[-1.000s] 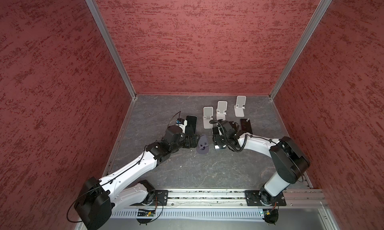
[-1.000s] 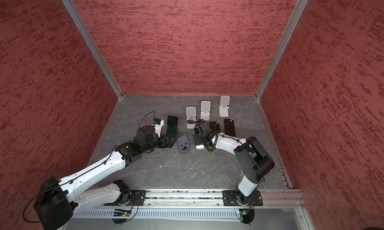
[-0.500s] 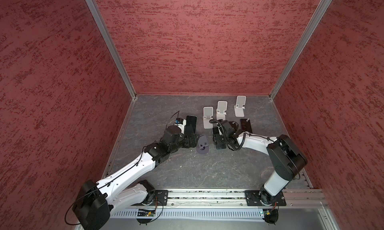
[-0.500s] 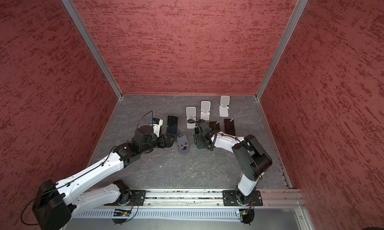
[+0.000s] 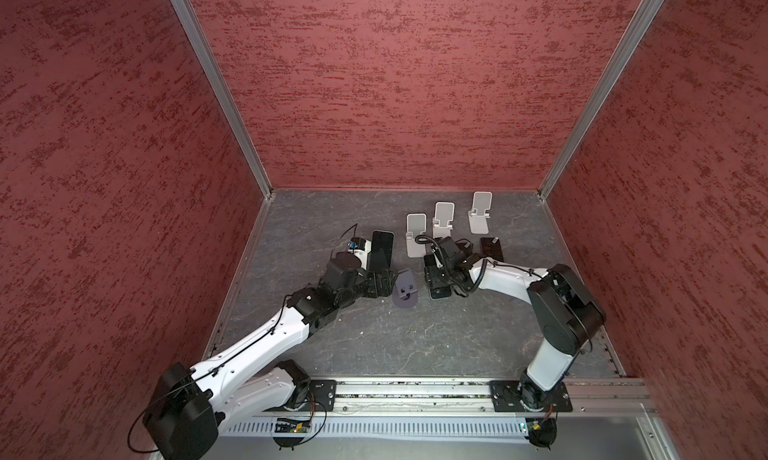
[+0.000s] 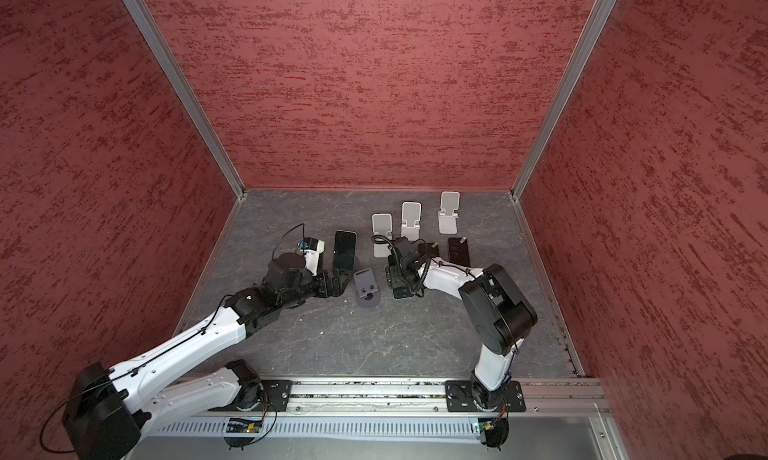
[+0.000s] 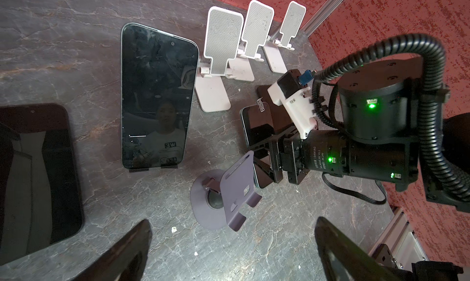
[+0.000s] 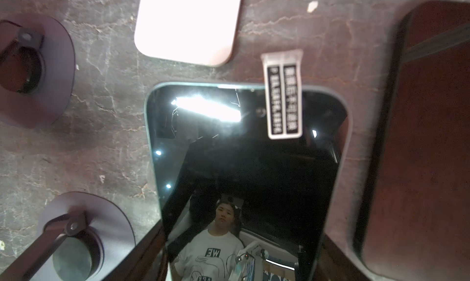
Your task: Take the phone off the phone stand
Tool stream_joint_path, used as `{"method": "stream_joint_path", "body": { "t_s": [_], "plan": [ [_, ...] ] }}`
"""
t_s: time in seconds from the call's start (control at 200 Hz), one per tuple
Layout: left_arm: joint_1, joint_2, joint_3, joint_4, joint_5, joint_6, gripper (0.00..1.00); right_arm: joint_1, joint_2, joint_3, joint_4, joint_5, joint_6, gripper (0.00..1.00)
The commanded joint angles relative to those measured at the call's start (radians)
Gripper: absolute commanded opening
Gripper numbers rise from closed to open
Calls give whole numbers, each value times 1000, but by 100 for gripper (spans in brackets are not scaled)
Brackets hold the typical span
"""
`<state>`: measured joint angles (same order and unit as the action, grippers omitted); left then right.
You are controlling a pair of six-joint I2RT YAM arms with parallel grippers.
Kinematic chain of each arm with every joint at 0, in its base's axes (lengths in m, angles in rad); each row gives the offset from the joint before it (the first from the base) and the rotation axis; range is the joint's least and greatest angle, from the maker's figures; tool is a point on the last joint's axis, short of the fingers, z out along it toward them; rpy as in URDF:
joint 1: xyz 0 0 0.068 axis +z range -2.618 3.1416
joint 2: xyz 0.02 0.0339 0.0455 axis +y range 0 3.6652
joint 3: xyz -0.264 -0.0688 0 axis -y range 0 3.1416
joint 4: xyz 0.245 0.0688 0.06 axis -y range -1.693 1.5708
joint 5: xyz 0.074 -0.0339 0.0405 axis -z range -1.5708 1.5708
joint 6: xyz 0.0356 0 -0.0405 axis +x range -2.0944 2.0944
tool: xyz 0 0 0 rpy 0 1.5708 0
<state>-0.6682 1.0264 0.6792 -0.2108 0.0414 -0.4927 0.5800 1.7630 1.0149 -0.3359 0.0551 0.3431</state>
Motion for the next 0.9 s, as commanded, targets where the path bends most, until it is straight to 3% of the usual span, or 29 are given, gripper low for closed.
{"method": "stream_joint_path", "body": {
  "t_s": [0.0,0.892],
  "plan": [
    [-4,-15,-14,-6,-18,0,99,-12,16,46,-63,-11,-4,67],
    [4,9,-20,11,-9,14,100,-73,89,104,-177,-11,31,70]
  ]
}}
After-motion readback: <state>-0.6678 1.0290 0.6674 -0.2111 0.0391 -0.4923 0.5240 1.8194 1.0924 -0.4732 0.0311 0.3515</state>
